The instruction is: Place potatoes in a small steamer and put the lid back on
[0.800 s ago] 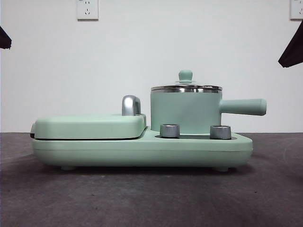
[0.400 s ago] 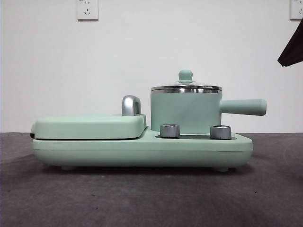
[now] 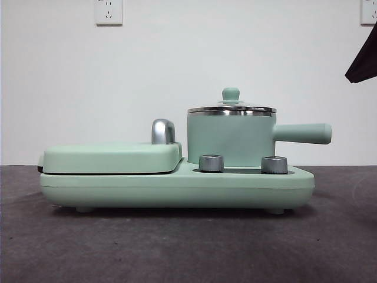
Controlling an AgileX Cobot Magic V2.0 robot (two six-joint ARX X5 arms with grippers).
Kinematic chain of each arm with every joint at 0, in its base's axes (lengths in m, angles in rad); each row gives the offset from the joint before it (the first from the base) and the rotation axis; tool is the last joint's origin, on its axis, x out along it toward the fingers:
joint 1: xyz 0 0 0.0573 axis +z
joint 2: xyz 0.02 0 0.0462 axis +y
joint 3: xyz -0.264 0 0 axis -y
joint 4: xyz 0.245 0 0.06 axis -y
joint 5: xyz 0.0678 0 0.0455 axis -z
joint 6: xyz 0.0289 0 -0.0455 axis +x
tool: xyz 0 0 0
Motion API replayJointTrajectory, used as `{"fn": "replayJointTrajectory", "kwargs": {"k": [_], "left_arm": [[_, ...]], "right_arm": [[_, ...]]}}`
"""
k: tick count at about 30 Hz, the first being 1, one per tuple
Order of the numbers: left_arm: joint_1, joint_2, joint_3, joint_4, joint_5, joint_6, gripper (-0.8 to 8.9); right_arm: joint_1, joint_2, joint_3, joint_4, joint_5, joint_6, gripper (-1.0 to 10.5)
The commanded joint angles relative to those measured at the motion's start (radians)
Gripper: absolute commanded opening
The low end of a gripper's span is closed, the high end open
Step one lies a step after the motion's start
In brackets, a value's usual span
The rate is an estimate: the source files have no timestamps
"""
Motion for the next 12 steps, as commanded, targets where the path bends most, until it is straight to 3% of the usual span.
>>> {"fn": "replayJointTrajectory", "kwargs": {"k": [1,12], "left_arm": [[0.008,-0.002,-0.029,0.053,-0.010,-0.014,0.06],[0.006,0.000,-0.047,0.070,-0.005,-0.035,0.06]], "right_arm": [[0.005,0.003,0.006,0.014,0.003,0.001,0.3],[0.005,0.003,0.006,0.015,0.003,0.001,0.3]]}}
